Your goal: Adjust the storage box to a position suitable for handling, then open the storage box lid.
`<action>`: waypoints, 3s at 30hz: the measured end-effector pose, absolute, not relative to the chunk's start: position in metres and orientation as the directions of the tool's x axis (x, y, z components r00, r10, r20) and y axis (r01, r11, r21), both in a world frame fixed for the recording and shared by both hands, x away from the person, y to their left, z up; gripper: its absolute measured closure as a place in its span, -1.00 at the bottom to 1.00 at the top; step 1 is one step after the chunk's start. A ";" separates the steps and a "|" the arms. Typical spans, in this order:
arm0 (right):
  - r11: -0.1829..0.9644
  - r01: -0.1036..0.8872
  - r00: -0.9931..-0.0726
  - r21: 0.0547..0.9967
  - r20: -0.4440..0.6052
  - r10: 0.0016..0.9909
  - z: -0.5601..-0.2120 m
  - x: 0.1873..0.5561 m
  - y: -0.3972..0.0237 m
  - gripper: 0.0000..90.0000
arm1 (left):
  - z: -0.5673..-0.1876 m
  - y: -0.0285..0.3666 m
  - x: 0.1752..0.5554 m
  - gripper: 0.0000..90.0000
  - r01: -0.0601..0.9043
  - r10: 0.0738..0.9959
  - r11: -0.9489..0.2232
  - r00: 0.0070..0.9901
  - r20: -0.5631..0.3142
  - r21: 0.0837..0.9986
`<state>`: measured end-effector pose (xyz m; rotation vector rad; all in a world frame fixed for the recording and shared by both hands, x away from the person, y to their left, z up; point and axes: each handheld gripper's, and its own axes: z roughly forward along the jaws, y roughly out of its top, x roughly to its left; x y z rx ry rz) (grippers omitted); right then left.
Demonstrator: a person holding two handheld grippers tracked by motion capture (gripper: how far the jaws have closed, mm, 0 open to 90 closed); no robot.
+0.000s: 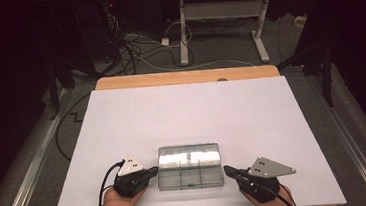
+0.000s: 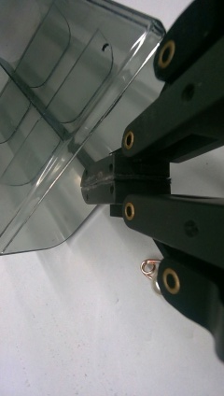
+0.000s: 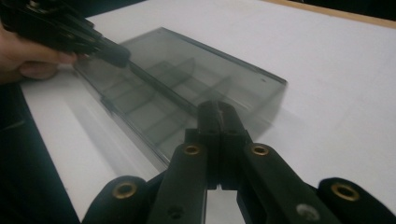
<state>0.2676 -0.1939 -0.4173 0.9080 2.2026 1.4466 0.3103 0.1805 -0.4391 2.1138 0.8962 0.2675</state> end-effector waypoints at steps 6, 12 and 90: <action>0.294 0.285 -0.783 0.912 0.045 0.621 -0.411 0.268 -0.168 1.00 | -0.438 0.179 0.309 0.95 0.501 0.676 -0.428 0.730 -0.101 0.752; 0.340 0.236 -0.849 0.910 0.023 0.527 -0.408 0.271 -0.130 1.00 | -0.438 0.177 0.309 0.95 0.493 0.670 -0.433 0.736 -0.096 0.755; 0.355 0.430 -0.833 0.830 0.213 0.511 -0.458 0.267 -0.120 1.00 | -0.438 0.177 0.303 0.94 0.460 0.626 -0.465 0.775 -0.087 0.756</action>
